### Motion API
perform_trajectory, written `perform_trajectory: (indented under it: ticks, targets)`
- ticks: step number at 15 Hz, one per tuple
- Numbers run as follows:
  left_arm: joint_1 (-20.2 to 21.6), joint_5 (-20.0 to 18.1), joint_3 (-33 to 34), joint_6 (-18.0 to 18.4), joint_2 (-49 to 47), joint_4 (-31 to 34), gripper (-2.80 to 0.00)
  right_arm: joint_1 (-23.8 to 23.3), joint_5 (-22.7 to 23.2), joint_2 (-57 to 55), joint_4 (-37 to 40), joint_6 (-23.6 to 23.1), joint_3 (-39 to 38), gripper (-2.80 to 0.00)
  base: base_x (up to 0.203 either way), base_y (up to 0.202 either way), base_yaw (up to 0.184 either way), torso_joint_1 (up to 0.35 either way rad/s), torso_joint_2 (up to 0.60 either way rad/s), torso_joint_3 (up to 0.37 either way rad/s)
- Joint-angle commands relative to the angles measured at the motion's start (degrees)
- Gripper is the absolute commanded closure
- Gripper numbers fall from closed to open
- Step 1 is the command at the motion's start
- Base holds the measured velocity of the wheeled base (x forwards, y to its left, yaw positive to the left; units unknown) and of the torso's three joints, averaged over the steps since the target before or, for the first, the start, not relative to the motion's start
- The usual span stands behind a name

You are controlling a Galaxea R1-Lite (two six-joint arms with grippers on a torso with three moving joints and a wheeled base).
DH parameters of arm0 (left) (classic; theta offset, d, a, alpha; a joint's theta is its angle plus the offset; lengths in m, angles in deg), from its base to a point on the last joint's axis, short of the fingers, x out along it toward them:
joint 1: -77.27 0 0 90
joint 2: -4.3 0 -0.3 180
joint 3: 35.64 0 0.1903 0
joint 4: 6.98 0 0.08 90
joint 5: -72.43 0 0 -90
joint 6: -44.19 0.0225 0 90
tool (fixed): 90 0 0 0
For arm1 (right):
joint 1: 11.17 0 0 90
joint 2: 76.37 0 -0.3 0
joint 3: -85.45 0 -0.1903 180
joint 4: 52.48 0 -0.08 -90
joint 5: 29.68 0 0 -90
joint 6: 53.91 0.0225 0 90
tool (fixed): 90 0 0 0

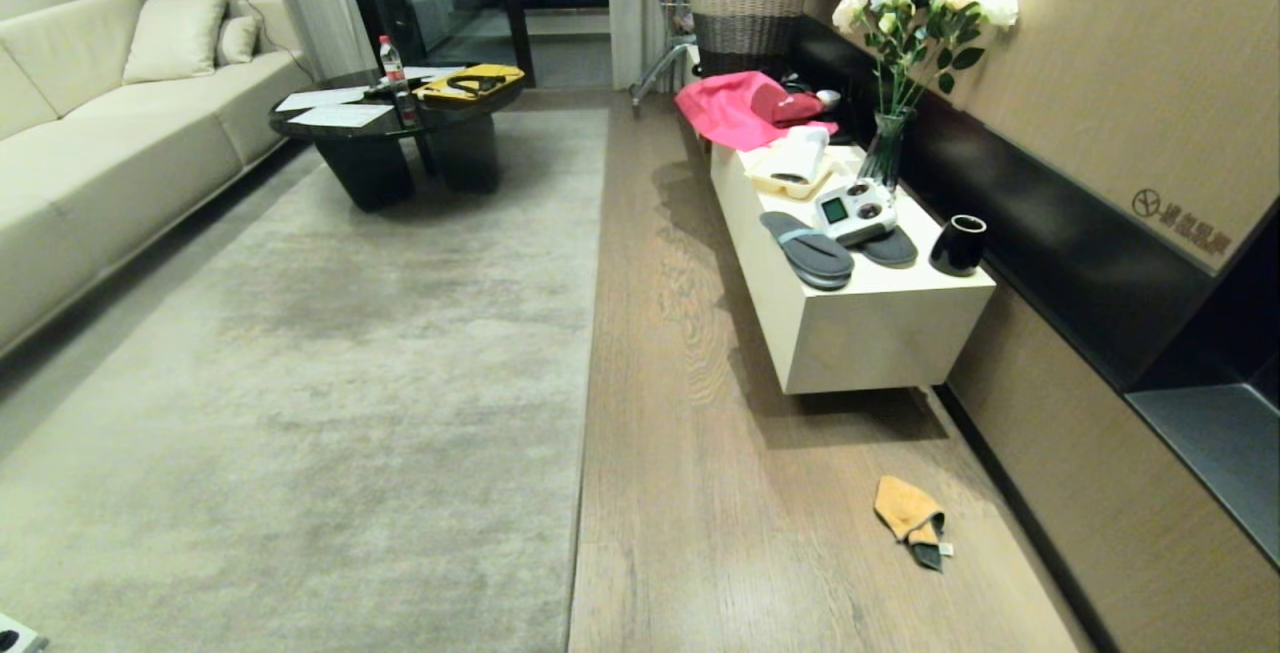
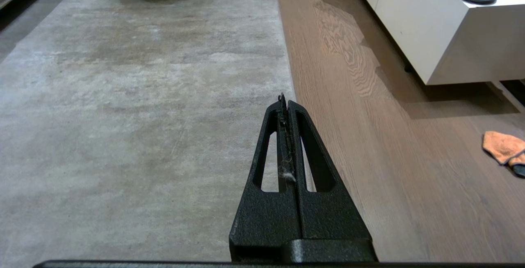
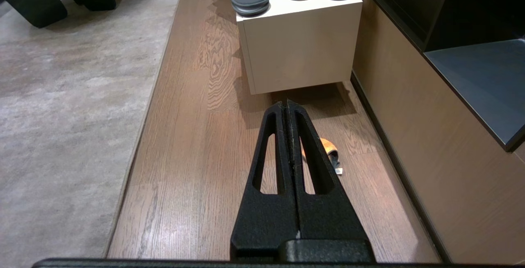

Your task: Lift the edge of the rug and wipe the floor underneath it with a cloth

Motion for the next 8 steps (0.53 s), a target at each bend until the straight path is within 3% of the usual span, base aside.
perform_trajectory:
  ticks: [1, 8]
  targets:
    - [0.0, 0.0, 0.0, 0.0, 0.0, 0.0, 0.0, 0.0, 0.0, -0.1, -0.1, 0.1, 0.0, 0.0, 0.0, 0.0, 0.0, 0.0, 0.0, 0.0]
    - [0.1, 0.0, 0.0, 0.0, -0.1, 0.0, 0.0, 0.0, 0.0, 0.0, 0.0, -0.1, 0.0, 0.0, 0.0, 0.0, 0.0, 0.012, 0.05, 0.052]
